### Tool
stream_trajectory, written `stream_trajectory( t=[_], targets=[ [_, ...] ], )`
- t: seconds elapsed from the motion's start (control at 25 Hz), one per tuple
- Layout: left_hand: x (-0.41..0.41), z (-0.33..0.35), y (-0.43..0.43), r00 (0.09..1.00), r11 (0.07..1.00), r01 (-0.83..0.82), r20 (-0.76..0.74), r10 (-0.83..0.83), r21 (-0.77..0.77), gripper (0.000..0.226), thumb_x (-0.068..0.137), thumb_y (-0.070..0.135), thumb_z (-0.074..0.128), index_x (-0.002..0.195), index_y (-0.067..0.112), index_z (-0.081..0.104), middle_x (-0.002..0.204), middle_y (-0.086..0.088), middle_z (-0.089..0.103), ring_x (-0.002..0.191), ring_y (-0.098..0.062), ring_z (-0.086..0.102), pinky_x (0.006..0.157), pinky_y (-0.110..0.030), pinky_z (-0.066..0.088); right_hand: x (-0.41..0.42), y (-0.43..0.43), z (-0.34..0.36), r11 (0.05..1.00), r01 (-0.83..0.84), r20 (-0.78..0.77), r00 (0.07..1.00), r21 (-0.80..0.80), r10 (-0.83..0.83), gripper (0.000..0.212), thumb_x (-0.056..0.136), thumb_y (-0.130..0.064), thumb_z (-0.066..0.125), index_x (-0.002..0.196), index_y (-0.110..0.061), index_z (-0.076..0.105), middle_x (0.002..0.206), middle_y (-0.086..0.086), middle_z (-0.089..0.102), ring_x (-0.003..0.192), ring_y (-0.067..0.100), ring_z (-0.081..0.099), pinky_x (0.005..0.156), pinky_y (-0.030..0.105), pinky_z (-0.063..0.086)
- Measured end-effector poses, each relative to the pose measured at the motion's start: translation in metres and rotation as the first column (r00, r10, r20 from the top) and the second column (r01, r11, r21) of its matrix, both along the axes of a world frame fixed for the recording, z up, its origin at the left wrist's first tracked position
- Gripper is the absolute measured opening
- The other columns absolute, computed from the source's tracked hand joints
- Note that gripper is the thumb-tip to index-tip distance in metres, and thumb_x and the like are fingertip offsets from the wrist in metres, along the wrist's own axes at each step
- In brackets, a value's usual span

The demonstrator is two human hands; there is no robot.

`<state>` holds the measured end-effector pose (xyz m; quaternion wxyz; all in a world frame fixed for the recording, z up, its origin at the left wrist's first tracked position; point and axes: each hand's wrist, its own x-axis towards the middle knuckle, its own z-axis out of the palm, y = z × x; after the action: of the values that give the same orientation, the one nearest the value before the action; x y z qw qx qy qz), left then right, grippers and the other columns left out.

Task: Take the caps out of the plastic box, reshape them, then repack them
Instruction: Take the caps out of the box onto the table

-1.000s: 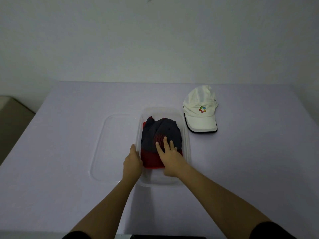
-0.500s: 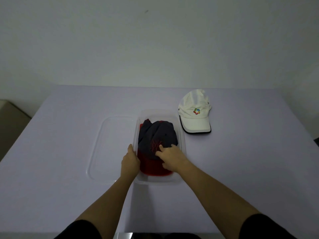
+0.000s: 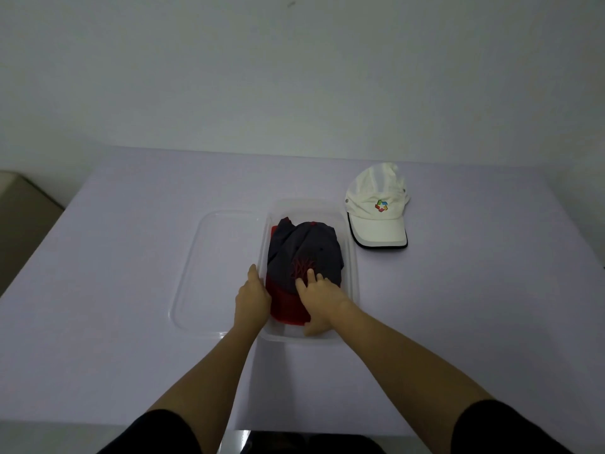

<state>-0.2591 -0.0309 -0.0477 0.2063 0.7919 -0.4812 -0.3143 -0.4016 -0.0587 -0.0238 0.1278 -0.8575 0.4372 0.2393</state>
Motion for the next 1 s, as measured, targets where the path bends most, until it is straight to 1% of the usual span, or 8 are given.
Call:
stream_trajectory(
  t=[0.32, 0.4, 0.48, 0.6, 0.68, 0.76, 0.88, 1.0],
  targets=[
    [0.002, 0.003, 0.0, 1.0, 1.0, 0.012, 0.002, -0.012, 0.004, 0.05, 0.098, 0.01, 0.034, 0.145, 0.004, 0.019, 0.123, -0.022, 0.06, 0.11, -0.038, 0.058, 0.093, -0.044, 0.045, 0.024, 0.009, 0.009, 0.986, 0.156, -0.061, 0.985, -0.062, -0.16, 0.1, 0.08, -0.024, 0.067, 0.147, -0.003, -0.003, 0.148, 0.039, 0.011, 0.13, 0.05, 0.034, 0.11, 0.051, 0.03],
    [-0.001, 0.005, -0.002, 1.0, 1.0, 0.018, 0.004, -0.018, -0.002, 0.05, 0.097, 0.011, 0.034, 0.145, 0.003, 0.019, 0.118, -0.022, 0.061, 0.106, -0.038, 0.059, 0.093, -0.044, 0.046, 0.026, 0.008, 0.021, 0.97, 0.136, -0.053, 0.987, -0.203, -0.15, 0.079, 0.086, -0.022, 0.058, 0.145, 0.002, 0.013, 0.144, 0.032, 0.032, 0.122, 0.042, 0.048, 0.106, 0.052, 0.033],
    [-0.004, 0.007, -0.003, 1.0, 1.0, 0.021, -0.013, -0.021, -0.016, 0.05, 0.097, 0.013, 0.035, 0.144, 0.004, 0.02, 0.116, -0.022, 0.061, 0.103, -0.038, 0.06, 0.092, -0.045, 0.047, 0.022, 0.005, 0.029, 0.905, 0.127, 0.006, 0.991, -0.406, -0.136, 0.053, 0.083, -0.022, 0.055, 0.132, -0.004, 0.046, 0.121, 0.015, 0.058, 0.103, 0.029, 0.059, 0.104, 0.052, 0.035],
    [-0.011, 0.01, -0.002, 0.998, 0.997, 0.048, -0.042, -0.051, -0.054, 0.045, 0.098, 0.014, 0.034, 0.141, 0.003, 0.026, 0.118, -0.025, 0.06, 0.104, -0.041, 0.059, 0.091, -0.046, 0.047, 0.002, 0.001, 0.054, 0.806, 0.266, 0.193, 0.962, -0.529, -0.191, 0.043, 0.065, -0.026, 0.067, 0.107, -0.022, 0.069, 0.091, -0.001, 0.067, 0.081, 0.02, 0.063, 0.086, 0.045, 0.051],
    [-0.003, 0.006, 0.0, 0.999, 0.999, 0.015, -0.041, -0.016, -0.035, 0.046, 0.098, 0.014, 0.031, 0.142, 0.004, 0.026, 0.122, -0.027, 0.058, 0.108, -0.043, 0.056, 0.094, -0.05, 0.044, -0.002, 0.0, 0.066, 0.77, 0.384, 0.419, 0.892, -0.509, -0.167, 0.053, 0.065, -0.011, 0.069, 0.117, -0.016, 0.065, 0.105, 0.009, 0.067, 0.092, 0.03, 0.063, 0.08, 0.047, 0.053],
    [0.005, 0.002, 0.001, 1.0, 1.0, -0.001, -0.026, 0.0, -0.011, 0.047, 0.098, 0.014, 0.031, 0.143, 0.004, 0.024, 0.125, -0.027, 0.056, 0.112, -0.044, 0.054, 0.096, -0.051, 0.042, -0.014, 0.003, 0.089, 0.783, 0.474, 0.627, 0.766, -0.402, -0.141, 0.064, 0.077, 0.005, 0.056, 0.137, -0.015, 0.046, 0.136, 0.016, 0.051, 0.121, 0.039, 0.05, 0.087, 0.05, 0.05],
    [0.003, 0.002, 0.001, 0.999, 1.0, 0.005, -0.033, -0.005, -0.007, 0.045, 0.097, 0.012, 0.031, 0.142, 0.004, 0.025, 0.124, -0.026, 0.057, 0.112, -0.045, 0.054, 0.096, -0.052, 0.042, -0.064, 0.017, 0.106, 0.677, 0.577, 0.759, 0.649, -0.457, -0.041, 0.065, 0.083, 0.008, 0.039, 0.142, -0.02, 0.037, 0.147, 0.013, 0.041, 0.134, 0.037, 0.039, 0.082, 0.04, 0.054],
    [0.001, -0.001, 0.0, 1.0, 1.0, 0.006, -0.022, -0.007, -0.011, 0.045, 0.097, 0.01, 0.033, 0.141, 0.003, 0.026, 0.123, -0.027, 0.057, 0.111, -0.046, 0.054, 0.095, -0.053, 0.041, -0.118, 0.049, 0.082, 0.58, 0.597, 0.768, 0.636, -0.554, 0.08, 0.069, 0.079, 0.015, 0.038, 0.139, -0.018, 0.038, 0.147, 0.012, 0.038, 0.134, 0.037, 0.036, 0.082, 0.025, 0.052]
  ],
)
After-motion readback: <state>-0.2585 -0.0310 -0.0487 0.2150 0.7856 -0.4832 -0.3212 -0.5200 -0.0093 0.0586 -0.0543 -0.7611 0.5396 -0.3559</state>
